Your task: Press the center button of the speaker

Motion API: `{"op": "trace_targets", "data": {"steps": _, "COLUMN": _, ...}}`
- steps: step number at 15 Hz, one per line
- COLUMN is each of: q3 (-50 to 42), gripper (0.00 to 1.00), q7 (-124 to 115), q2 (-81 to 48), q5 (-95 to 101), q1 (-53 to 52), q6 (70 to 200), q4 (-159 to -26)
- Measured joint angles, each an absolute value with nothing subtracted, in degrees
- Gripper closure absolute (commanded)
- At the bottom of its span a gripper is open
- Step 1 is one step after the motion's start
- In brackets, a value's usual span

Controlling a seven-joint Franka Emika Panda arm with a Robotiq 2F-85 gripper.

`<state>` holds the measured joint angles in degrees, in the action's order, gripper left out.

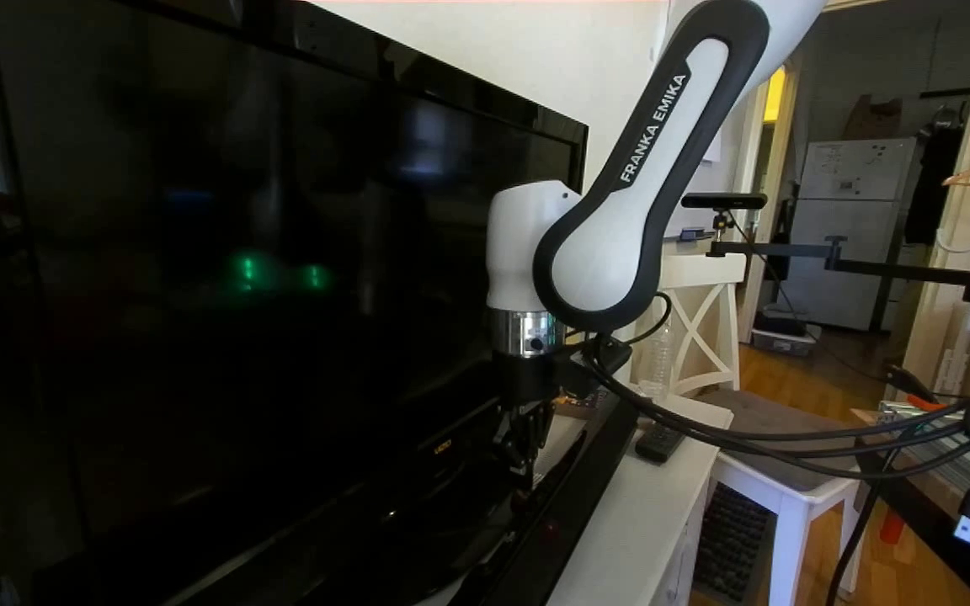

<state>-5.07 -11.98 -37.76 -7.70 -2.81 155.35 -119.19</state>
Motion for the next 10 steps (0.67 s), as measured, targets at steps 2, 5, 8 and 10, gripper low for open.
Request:
{"op": "trace_targets", "data": {"steps": 2, "q3": -5.1, "gripper": 1.00, "q7": -12.0, "q2": -38.2, "q5": -7.7, "q1": -2.9, "q6": 155.5, "q4": -118.9}}
{"op": "trace_targets", "data": {"steps": 5, "q3": -5.1, "gripper": 1.00, "q7": -12.0, "q2": -38.6, "q5": -7.7, "q1": -3.2, "q6": 155.5, "q4": -118.6}}
{"op": "trace_targets", "data": {"steps": 8, "q3": -5.1, "gripper": 1.00, "q7": -12.0, "q2": -38.8, "q5": -7.7, "q1": -3.4, "q6": 155.5, "q4": -118.5}}
{"op": "trace_targets", "data": {"steps": 10, "q3": -5.1, "gripper": 1.00, "q7": -12.0, "q2": -39.0, "q5": -7.7, "q1": -3.4, "q6": 155.4, "q4": -118.3}}
